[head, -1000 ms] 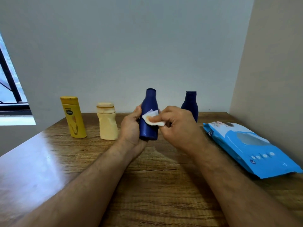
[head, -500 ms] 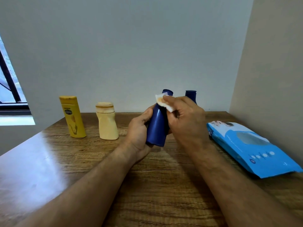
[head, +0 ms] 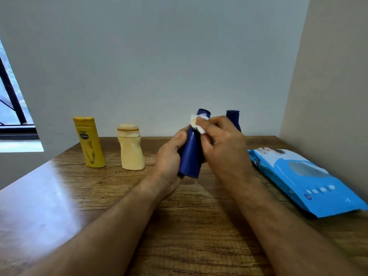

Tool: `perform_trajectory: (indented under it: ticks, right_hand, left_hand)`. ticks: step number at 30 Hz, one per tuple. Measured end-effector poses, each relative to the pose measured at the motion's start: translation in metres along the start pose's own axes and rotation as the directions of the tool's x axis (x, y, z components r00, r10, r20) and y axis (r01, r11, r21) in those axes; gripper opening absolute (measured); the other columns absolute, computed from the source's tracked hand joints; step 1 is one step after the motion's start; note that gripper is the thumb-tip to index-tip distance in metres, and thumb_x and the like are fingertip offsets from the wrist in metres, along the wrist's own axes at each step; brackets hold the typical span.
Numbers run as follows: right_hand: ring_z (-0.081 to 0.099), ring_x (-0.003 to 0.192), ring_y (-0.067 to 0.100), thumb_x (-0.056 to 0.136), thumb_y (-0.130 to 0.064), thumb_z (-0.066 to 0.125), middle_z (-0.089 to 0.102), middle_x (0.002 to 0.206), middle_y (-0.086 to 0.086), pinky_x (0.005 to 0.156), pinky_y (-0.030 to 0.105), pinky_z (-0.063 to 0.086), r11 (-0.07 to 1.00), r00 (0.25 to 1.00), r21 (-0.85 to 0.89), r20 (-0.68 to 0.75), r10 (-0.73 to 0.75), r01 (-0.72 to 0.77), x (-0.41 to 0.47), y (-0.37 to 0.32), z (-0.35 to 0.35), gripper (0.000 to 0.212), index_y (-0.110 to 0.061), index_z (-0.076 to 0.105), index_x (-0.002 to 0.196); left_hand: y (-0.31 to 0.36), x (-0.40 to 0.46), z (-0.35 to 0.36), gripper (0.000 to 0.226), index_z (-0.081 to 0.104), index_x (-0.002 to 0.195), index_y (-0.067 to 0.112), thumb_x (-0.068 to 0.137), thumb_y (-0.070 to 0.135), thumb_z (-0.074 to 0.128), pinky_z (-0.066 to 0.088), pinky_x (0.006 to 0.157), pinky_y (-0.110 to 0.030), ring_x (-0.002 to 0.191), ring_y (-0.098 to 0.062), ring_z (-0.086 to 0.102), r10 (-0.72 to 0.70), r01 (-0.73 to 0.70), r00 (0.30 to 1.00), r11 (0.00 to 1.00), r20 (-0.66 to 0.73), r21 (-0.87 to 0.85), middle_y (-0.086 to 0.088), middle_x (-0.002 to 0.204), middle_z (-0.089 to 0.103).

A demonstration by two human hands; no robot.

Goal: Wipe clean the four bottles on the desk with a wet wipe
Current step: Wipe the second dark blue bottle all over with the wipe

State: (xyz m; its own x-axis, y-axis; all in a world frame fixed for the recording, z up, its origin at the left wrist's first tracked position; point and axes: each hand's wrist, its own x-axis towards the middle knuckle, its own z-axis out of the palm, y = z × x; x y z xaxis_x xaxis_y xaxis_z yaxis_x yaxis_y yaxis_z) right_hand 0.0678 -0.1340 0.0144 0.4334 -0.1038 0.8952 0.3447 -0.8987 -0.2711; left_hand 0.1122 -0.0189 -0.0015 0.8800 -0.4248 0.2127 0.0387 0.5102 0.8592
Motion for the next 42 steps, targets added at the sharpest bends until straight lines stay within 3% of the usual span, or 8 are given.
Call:
perform_trajectory:
  ticks: [4,8,15,21,24,31,35,42]
  right_hand:
    - [0.05,0.089,-0.001,0.092,-0.011,0.061,0.061,0.106,0.0,0.083,-0.003,0.036,0.998,0.998,0.019,-0.01,0.061,-0.06,0.003,0.002,-0.003,0.027,-0.013,0.07,0.117]
    - [0.052,0.074,0.003,0.093,-0.018,0.062,0.056,0.091,-0.008,0.069,0.002,0.038,0.996,0.944,0.057,0.328,0.046,-0.068,0.001,-0.001,-0.002,0.025,-0.019,0.071,0.116]
    - [0.06,0.106,0.008,0.089,-0.016,0.065,0.067,0.117,-0.004,0.098,0.022,0.048,0.997,0.842,0.082,0.538,-0.043,-0.001,-0.002,-0.009,0.0,0.029,-0.023,0.071,0.116]
    - [0.051,0.078,0.004,0.093,-0.02,0.062,0.058,0.091,-0.006,0.071,0.006,0.041,0.986,0.964,0.028,0.218,0.155,-0.165,0.005,-0.004,-0.005,0.026,-0.024,0.07,0.117]
    - [0.048,0.077,0.001,0.093,-0.018,0.061,0.055,0.091,-0.009,0.073,-0.002,0.036,0.977,0.974,0.051,0.105,0.201,-0.207,0.006,-0.002,-0.008,0.028,-0.023,0.069,0.12]
    - [0.047,0.073,-0.007,0.089,-0.014,0.064,0.049,0.083,-0.019,0.066,0.0,0.033,0.994,0.879,0.099,0.476,-0.006,-0.046,0.0,-0.006,-0.002,0.028,-0.024,0.073,0.114]
    - [0.046,0.072,-0.007,0.087,-0.011,0.064,0.048,0.083,-0.022,0.067,0.001,0.032,0.996,0.869,0.09,0.494,-0.031,-0.016,0.0,-0.006,-0.002,0.031,-0.025,0.074,0.113]
    - [0.052,0.072,0.0,0.091,-0.01,0.061,0.061,0.088,-0.004,0.068,0.001,0.04,0.96,0.966,0.119,0.084,0.244,-0.252,0.008,0.004,-0.007,0.029,-0.021,0.071,0.117]
  left_hand:
    - [-0.002,0.0,0.0,0.038,0.062,0.13,0.012,0.105,0.03,0.041,0.058,0.069,-0.035,0.088,-0.022,0.069,-0.007,0.007,1.0,1.0,0.028,0.016,-0.014,0.11,0.071]
    - [0.003,0.007,-0.009,0.04,0.061,0.132,0.01,0.107,0.032,0.039,0.059,0.086,-0.041,0.097,-0.027,0.07,-0.022,0.012,0.996,0.994,-0.089,-0.112,-0.019,0.116,0.071]
    - [0.011,0.018,-0.017,0.043,0.054,0.138,0.01,0.109,0.035,0.034,0.061,0.067,-0.037,0.075,-0.026,0.068,0.012,-0.059,0.973,0.978,-0.231,-0.198,-0.021,0.106,0.069]
    - [0.003,0.007,-0.009,0.035,0.065,0.128,0.019,0.106,0.032,0.04,0.06,0.075,-0.039,0.088,-0.02,0.071,-0.001,0.001,1.0,0.999,-0.011,0.043,-0.009,0.104,0.076]
    - [0.002,0.003,-0.005,0.037,0.064,0.128,0.015,0.104,0.036,0.046,0.06,0.082,-0.042,0.09,-0.021,0.07,-0.012,0.01,0.999,0.998,0.04,0.062,-0.01,0.106,0.074]
    - [0.012,0.011,-0.013,0.043,0.057,0.132,0.007,0.105,0.038,0.044,0.059,0.081,-0.042,0.09,-0.027,0.07,-0.021,-0.001,0.983,0.993,-0.185,-0.114,-0.019,0.107,0.071]
    - [0.012,0.013,-0.013,0.045,0.058,0.13,0.004,0.105,0.039,0.044,0.057,0.087,-0.046,0.095,-0.029,0.068,-0.045,0.016,0.968,0.993,-0.247,-0.119,-0.02,0.111,0.071]
    - [0.006,0.003,-0.004,0.032,0.065,0.115,0.008,0.105,0.032,0.046,0.058,0.076,-0.036,0.076,-0.021,0.073,-0.105,0.107,0.989,0.994,-0.103,0.013,-0.011,0.09,0.078]
